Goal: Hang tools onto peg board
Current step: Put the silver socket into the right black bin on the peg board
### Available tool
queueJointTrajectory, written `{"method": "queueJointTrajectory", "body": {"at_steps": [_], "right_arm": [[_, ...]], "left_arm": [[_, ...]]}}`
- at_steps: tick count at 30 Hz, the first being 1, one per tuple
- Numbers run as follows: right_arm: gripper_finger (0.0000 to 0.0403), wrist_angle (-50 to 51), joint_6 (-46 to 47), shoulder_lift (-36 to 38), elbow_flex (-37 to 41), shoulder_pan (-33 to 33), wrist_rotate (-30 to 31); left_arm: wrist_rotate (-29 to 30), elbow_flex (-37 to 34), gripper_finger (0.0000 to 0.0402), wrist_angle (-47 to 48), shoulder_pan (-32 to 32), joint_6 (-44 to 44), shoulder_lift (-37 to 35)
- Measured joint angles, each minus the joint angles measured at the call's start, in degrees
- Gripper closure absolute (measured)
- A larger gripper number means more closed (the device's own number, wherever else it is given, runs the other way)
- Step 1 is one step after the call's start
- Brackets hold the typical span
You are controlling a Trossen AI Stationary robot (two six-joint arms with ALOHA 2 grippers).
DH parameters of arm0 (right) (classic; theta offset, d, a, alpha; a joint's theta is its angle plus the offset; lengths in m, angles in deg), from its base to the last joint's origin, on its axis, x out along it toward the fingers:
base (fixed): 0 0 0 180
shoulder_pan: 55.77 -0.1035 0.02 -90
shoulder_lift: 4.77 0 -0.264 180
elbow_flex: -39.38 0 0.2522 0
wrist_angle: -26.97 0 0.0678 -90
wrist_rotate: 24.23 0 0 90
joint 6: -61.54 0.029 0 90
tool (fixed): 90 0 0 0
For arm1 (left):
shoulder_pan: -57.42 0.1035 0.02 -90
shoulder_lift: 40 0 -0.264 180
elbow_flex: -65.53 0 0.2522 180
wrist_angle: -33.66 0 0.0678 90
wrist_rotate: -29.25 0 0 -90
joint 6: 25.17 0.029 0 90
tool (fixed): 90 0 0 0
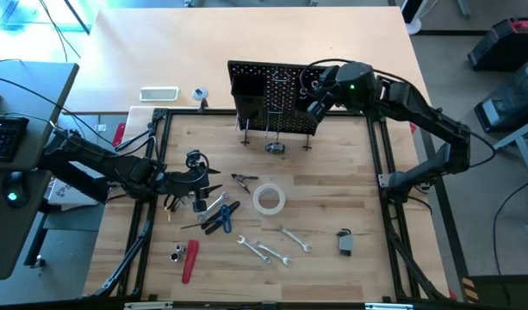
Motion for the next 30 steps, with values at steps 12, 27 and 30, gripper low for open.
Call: {"method": "queueJointTrajectory", "body": {"at_steps": [12,27,30], "right_arm": [[0.0310,1.10,0.18,0.06,0.00,0.59,0.20],[0.0284,1.77,-0.09,0.06,0.00,0.57,0.70],[0.0262,1.66,0.00,0.09,0.00,0.57,0.85]], "left_arm": [[-0.09,0.00,0.0220,0.01,0.02,0.00,0.00],[-0.11,0.00,0.0220,0.03,0.04,0.00,0.00],[-0.11,0.00,0.0220,0.03,0.04,0.00,0.00]]}}
